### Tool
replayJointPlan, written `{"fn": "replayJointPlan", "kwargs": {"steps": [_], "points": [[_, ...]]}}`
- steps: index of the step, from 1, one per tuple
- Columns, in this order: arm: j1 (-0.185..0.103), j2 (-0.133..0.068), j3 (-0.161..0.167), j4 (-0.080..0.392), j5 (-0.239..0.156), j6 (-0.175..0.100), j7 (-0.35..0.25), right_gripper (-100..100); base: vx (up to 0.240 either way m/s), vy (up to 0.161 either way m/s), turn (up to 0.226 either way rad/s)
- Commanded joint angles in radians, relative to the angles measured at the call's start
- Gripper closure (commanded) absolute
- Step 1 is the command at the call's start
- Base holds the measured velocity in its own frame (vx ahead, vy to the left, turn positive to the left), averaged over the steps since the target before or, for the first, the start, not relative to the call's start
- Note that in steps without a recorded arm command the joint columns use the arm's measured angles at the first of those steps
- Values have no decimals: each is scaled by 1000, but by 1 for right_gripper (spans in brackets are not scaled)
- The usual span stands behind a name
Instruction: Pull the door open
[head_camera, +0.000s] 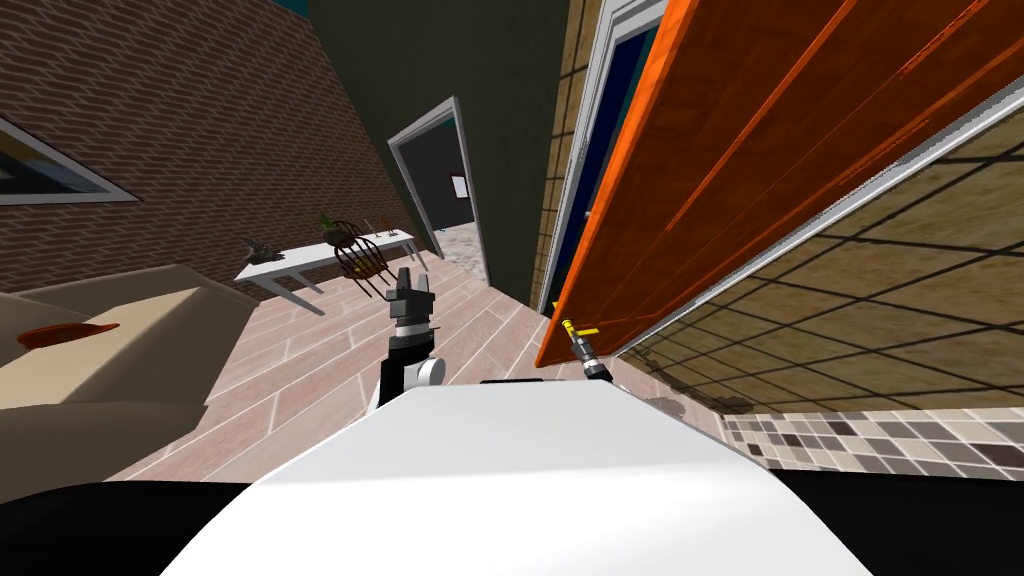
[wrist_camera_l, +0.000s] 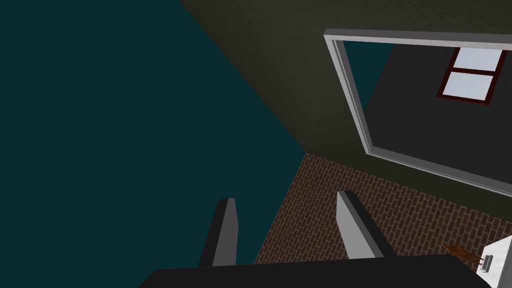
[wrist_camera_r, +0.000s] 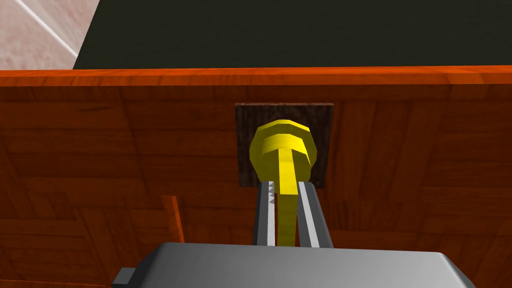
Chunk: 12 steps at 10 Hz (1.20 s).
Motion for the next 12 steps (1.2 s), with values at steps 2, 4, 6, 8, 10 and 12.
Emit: {"fn": "replayJointPlan", "kwargs": {"steps": [2, 4, 6, 8, 10, 12], "points": [[-18, -5, 8, 50, 10, -30, -21, 100, -175, 17, 125], [-39, -13, 8, 93, 15, -56, -38, 100, -163, -30, 99], [-53, -19, 8, 122, 19, -74, -49, 100, -107, -29, 64], [-75, -28, 8, 166, 24, -101, -66, 100, -140, -67, 122], [-102, -40, 8, 220, 31, -134, -87, 100, -169, -92, 128], [-118, -46, 8, 253, 35, -154, -100, 100, -146, -98, 91]]}}
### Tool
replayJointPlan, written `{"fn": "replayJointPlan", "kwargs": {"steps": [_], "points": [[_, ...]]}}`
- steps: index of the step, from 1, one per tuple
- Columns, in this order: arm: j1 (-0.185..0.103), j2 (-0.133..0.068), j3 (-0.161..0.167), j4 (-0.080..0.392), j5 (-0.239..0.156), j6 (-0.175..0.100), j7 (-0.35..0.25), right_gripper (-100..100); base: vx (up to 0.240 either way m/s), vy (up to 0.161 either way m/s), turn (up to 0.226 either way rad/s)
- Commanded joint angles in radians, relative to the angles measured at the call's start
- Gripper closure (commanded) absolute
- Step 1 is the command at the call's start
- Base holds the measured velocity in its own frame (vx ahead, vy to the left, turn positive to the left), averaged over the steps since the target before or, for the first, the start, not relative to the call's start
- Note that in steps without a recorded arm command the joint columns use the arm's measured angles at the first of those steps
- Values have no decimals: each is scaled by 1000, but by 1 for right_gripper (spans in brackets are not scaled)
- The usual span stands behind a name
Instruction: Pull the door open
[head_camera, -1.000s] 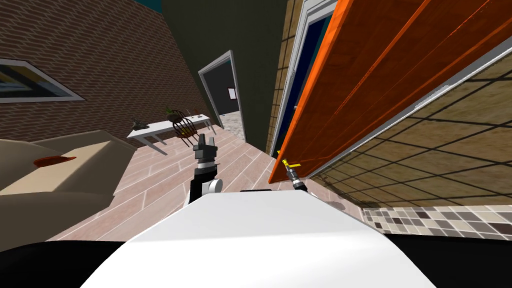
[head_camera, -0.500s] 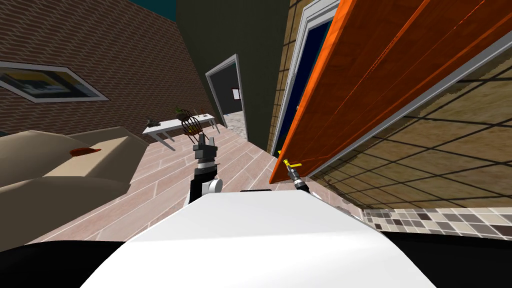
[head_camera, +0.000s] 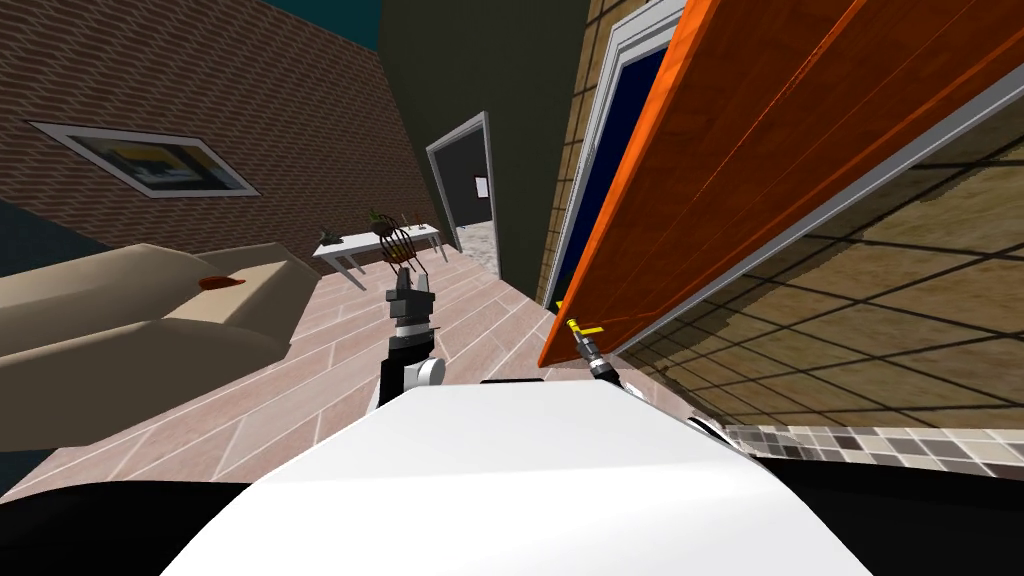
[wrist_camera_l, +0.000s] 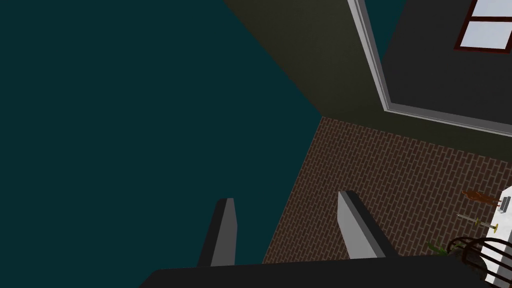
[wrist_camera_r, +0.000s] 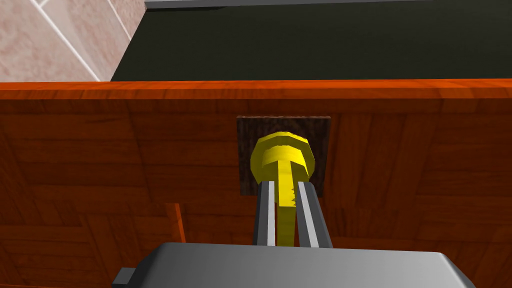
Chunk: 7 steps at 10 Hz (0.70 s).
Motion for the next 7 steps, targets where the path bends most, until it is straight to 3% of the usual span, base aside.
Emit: {"fn": "replayJointPlan", "kwargs": {"steps": [1, 2, 3, 7], "points": [[-8, -11, -4, 18, 1, -14, -11, 100, -132, -108, 85], [-17, -15, -4, 36, 3, -25, -18, 100, -102, -128, 79], [-16, 4, 6, 42, 9, -28, -11, 100, -43, -44, 46], [3, -16, -8, 82, -13, -76, -23, 100, -170, -45, 252]]}}
